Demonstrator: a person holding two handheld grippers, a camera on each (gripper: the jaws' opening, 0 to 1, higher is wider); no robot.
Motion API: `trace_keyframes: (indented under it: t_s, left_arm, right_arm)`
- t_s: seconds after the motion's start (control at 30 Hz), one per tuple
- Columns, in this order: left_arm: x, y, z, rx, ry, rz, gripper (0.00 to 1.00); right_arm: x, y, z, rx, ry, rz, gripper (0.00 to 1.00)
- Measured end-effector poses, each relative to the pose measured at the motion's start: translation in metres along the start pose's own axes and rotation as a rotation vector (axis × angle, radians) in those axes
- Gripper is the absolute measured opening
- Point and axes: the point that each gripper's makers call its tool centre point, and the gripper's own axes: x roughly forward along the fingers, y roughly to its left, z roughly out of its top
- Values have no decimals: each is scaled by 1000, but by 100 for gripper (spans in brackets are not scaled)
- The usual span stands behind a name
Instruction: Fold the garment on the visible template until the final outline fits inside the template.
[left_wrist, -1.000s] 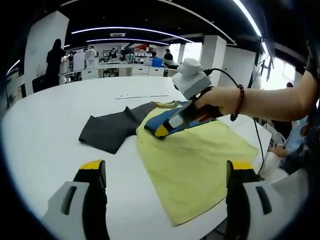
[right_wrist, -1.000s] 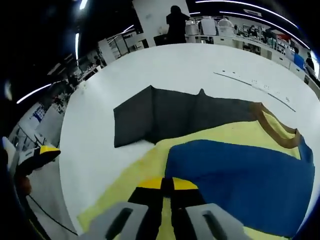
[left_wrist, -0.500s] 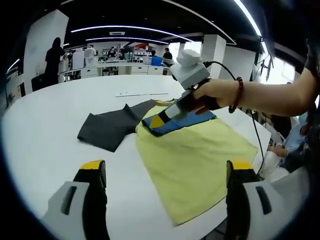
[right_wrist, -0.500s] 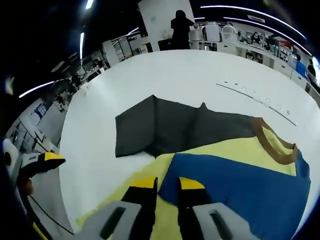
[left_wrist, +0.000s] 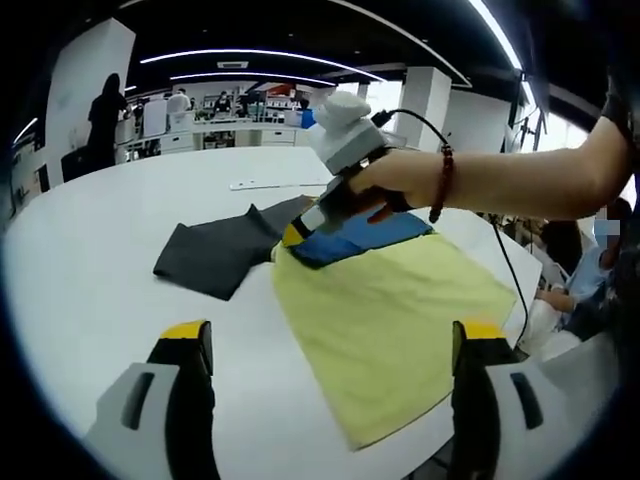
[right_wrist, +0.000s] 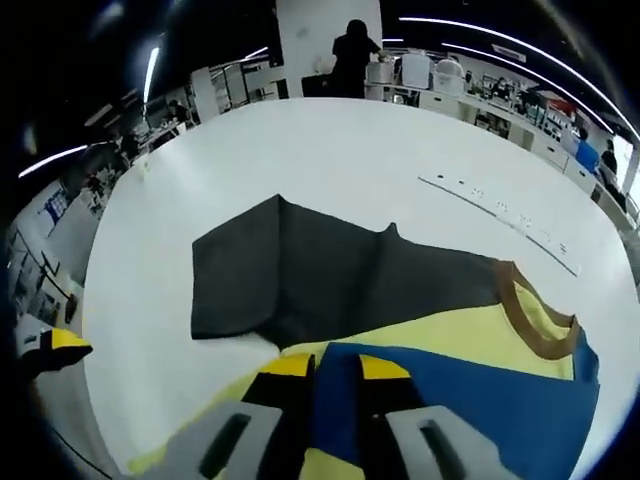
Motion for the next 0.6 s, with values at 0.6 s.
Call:
trace_keyframes:
  t_s: [0.6]
  left_arm:
    - [3, 7, -2, 12, 6, 1, 96]
  right_arm:
    - [-27, -19, 0, 344, -159, 5, 0]
